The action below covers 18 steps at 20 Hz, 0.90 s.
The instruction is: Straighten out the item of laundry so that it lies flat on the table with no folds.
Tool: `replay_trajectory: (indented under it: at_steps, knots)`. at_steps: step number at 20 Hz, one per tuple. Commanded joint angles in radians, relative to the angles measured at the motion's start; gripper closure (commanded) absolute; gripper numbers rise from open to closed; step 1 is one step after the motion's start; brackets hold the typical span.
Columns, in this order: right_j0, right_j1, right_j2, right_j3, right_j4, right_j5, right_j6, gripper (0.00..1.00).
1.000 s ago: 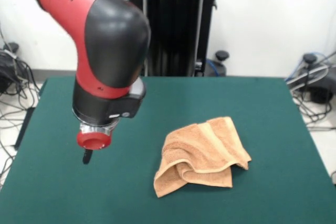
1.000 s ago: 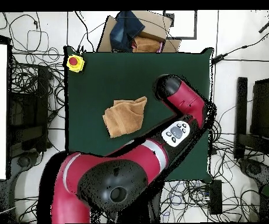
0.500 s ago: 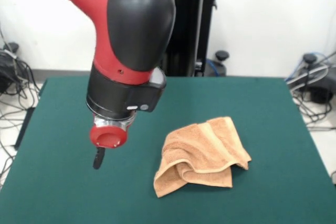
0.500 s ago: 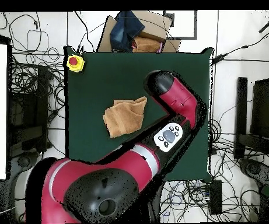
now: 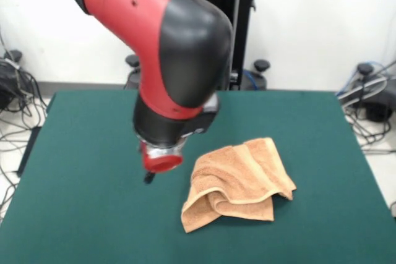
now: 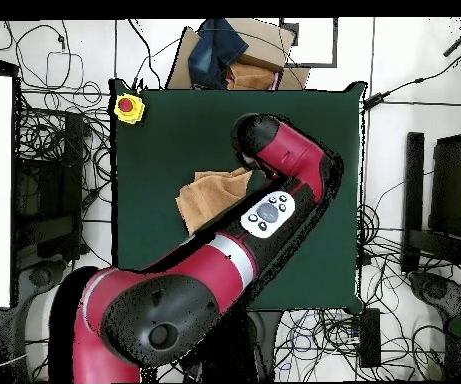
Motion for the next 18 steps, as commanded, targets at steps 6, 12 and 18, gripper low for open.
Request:
replay_trajectory:
  at_steps: [6,12,18]
  knots:
    - [0.025,-0.023,0.112,0.012,-0.292,-0.075,-0.117,0.00]
    - [-0.009,0.070,0.070,-0.084,-0.257,-0.052,0.189,0.00]
    - [-0.124,0.144,0.034,-0.345,-0.215,0.072,0.206,0.00]
